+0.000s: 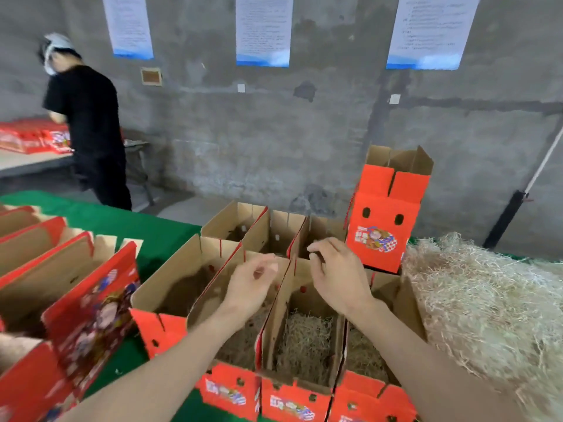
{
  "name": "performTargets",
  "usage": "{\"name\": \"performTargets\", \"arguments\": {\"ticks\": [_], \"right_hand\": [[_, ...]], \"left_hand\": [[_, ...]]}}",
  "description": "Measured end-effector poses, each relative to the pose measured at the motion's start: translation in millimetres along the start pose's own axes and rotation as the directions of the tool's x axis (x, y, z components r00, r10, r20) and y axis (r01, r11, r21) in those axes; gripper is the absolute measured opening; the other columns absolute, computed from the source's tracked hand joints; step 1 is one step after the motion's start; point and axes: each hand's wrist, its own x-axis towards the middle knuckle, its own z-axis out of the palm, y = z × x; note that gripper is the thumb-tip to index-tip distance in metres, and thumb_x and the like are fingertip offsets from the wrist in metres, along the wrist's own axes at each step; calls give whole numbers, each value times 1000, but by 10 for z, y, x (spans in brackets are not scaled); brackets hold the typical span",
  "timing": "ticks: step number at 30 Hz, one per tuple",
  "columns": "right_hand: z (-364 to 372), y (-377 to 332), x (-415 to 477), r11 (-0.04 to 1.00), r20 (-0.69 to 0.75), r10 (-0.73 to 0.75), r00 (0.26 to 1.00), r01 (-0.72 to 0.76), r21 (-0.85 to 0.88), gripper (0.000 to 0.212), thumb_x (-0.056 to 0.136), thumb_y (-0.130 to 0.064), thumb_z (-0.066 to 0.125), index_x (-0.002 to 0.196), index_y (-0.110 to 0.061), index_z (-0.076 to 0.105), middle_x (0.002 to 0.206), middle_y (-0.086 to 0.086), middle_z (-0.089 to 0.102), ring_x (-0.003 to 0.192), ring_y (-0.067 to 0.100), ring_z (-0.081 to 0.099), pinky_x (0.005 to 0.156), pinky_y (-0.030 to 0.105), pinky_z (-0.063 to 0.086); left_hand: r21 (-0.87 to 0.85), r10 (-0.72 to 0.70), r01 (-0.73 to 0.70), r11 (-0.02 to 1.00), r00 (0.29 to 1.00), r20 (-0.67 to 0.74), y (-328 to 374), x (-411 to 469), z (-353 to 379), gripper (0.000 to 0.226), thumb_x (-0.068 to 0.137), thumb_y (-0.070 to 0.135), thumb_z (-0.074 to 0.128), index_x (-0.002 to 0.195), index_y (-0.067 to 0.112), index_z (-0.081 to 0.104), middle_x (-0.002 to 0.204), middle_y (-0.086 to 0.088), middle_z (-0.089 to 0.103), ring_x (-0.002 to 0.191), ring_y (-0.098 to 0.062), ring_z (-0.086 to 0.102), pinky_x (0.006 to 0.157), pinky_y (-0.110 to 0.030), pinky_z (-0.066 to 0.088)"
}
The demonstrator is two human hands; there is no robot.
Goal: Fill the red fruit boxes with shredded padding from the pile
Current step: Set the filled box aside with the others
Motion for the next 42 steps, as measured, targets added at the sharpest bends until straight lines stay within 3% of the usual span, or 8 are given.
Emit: {"name": "performTargets", "arguments": {"ticks": [5, 14, 20, 24, 27, 32, 38, 42], "right_hand": [[495, -671, -494, 994, 259, -71, 963, 46, 101, 19, 94, -19, 46, 94, -15, 64, 94, 1, 63, 90, 19, 58, 77, 27, 44], [1330, -2574, -617, 925, 431, -334, 838, 204, 321, 23, 95, -25, 42, 105, -15, 60, 104, 2, 62, 99, 20, 54, 82, 30, 43], [1677, -3345, -742, 956, 630, -257, 732, 100, 275, 33, 94, -32, 46, 122, -15, 52, 115, 6, 60, 104, 23, 56, 80, 31, 45], [1843, -3461, -779, 996, 739, -27, 673, -46, 79, 48, 94, -44, 42, 124, -7, 46, 116, 16, 59, 106, 34, 55, 82, 35, 45], [1902, -3427, -781, 984, 802, 131, 583, -175, -33, 57, 95, -48, 37, 119, 1, 50, 117, 21, 58, 104, 37, 57, 84, 40, 47], [1816, -3335, -970, 996, 849, 90, 520, -50, -75, 43, 90, -39, 49, 119, -8, 52, 114, 14, 59, 105, 36, 56, 76, 34, 43], [1424, -2990, -1003, 997, 794, -59, 605, 71, 19, 52, 84, 0, 42, 129, -25, 46, 122, 12, 58, 111, 37, 52, 88, 42, 44], [954, -2496, -994, 986, 836, -97, 541, 164, 8, 53, 90, -4, 43, 132, -36, 43, 135, 0, 52, 119, 29, 48, 96, 40, 40]], "left_hand": [[-39, -145, 140, 989, 950, -275, -632, -988, -1079, 23, 92, 11, 55, 87, 31, 65, 88, 1, 70, 87, -24, 66, 78, -39, 54], [464, 73, 263, 846, 805, -589, -1046, -1993, -2849, 14, 84, 16, 65, 95, 23, 69, 91, 6, 67, 86, -15, 63, 73, -25, 47], [819, -562, 443, 365, 806, -185, -1428, -2183, -3335, 31, 89, 37, 50, 101, 11, 62, 112, -5, 65, 101, -23, 61, 78, -28, 47], [670, -460, 410, 618, 880, -114, -1354, -2082, -3005, 27, 91, 25, 46, 71, 11, 57, 87, -10, 68, 83, -26, 67, 61, -24, 48], [601, -312, 273, 751, 949, -42, -1258, -2018, -2887, 29, 97, 32, 41, 108, 11, 57, 101, -8, 68, 90, -23, 65, 71, -26, 49], [705, -148, 302, 642, 951, -273, -1403, -2030, -3267, 49, 89, 28, 56, 136, 18, 43, 141, -5, 43, 129, -26, 43, 106, -40, 38], [844, -94, 53, 533, 996, -4, -1362, -2057, -2982, 76, 88, 32, 60, 148, 24, 14, 158, 0, 2, 145, -24, -1, 115, -47, 9], [856, 70, -191, 480, 981, 180, -1131, -2052, -2529, 73, 89, 35, 57, 148, 21, 17, 155, -1, 19, 143, -21, 14, 115, -47, 12]]}}
